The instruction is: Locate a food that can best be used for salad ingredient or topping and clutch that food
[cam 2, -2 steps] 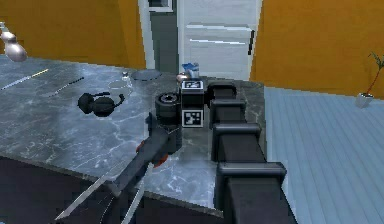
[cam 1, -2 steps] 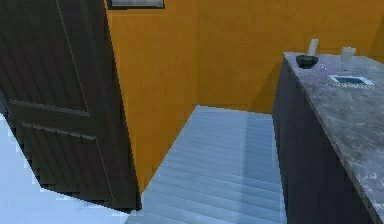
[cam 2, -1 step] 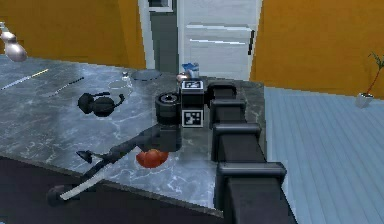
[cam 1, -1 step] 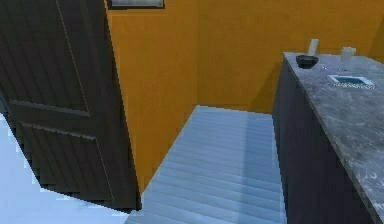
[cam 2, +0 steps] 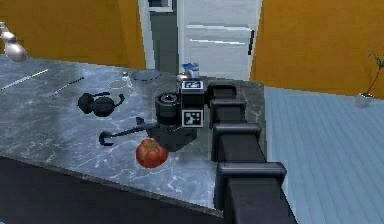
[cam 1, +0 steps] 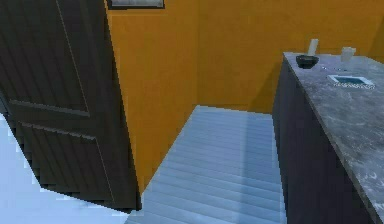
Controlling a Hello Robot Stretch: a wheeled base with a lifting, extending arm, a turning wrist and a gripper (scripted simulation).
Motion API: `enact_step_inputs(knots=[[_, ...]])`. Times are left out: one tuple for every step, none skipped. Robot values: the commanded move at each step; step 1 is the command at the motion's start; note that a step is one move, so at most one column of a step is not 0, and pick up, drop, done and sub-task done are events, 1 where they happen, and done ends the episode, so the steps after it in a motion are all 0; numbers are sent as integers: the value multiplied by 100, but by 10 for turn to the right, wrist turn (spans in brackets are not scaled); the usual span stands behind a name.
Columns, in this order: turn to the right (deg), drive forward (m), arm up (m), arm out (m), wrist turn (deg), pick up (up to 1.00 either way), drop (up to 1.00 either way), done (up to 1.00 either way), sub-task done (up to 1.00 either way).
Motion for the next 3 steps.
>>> enact_step_inputs(knots=[[0, 0, 0, 0, 150, 0, 0, 0, 0], [0, 0, -12, 0, 0, 0, 0, 0, 0], [0, 0, 0, 0, 0, 100, 0, 0, 0]])
